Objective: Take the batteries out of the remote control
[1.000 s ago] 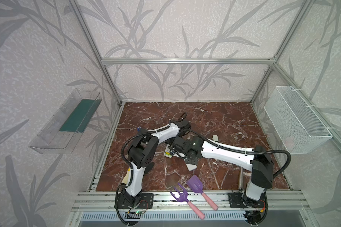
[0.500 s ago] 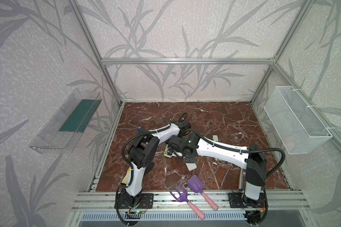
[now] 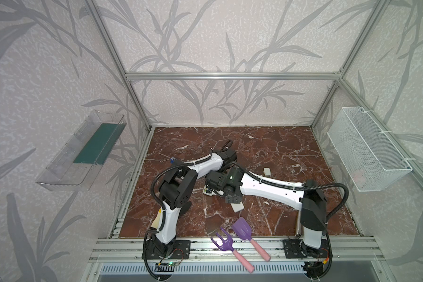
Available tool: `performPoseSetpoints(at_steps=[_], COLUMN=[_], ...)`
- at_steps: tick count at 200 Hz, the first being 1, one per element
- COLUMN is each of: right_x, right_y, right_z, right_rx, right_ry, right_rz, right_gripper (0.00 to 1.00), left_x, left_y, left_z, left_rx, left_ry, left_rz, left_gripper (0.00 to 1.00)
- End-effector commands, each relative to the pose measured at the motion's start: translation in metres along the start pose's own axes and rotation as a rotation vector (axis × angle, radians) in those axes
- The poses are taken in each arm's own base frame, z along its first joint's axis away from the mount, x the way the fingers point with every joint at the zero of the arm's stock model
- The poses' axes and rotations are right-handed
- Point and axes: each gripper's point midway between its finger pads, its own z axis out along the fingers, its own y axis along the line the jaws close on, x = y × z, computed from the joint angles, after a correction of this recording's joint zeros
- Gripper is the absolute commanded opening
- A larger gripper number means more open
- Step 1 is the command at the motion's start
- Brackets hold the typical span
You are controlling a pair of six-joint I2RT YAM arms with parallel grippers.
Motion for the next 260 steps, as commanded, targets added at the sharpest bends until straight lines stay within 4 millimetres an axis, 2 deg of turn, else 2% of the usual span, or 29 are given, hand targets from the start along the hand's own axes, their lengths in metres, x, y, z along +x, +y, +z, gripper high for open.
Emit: performPoseSetpoints(at_steps=[1,55,122,177,224,242,246,260], right_x=[-0.014,-0.015,-0.004,-0.001,-0.004,-0.001,-0.002,0.001], right_y=[0.019,0.036,0.056,0.053,0.043,0.040,0.036,0.033], right_z=[0.011,0.019,0.043,0.051,0.045,0.049,0.041,0.041], right_rx=[-0.062,-0.112,-0.147,-0.102,-0.054,-0.028,-0.021,-0.001], right_ry=[-0.044,-0.092,-0.126,-0.167,-0.246,-0.242,-0.269,-0.271], right_rz=[0.020,0.062,0.195,0.300,0.373,0.395,0.407,0.425], right_gripper=[0.00,0.00,0.00,0.00,0.00,0.00,0.00,0.00], left_x=[0.014,0.018,0.022,0.025,0.022,0.022,0.021,0.019], left_y=[-0.008,-0.016,-0.024,-0.024,-0.026,-0.030,-0.031,-0.035], left_z=[0.013,0.017,0.023,0.027,0.029,0.030,0.029,0.031], left_rx=[-0.002,0.033,0.079,0.073,0.091,0.121,0.129,0.160], left_ry=[0.061,0.072,0.088,0.101,0.105,0.109,0.107,0.109], left_rz=[0.021,0.018,0.015,0.017,0.013,0.006,0.005,0.000], left_gripper=[0.48,0.48,0.48,0.48,0.48,0.48,0.48,0.48])
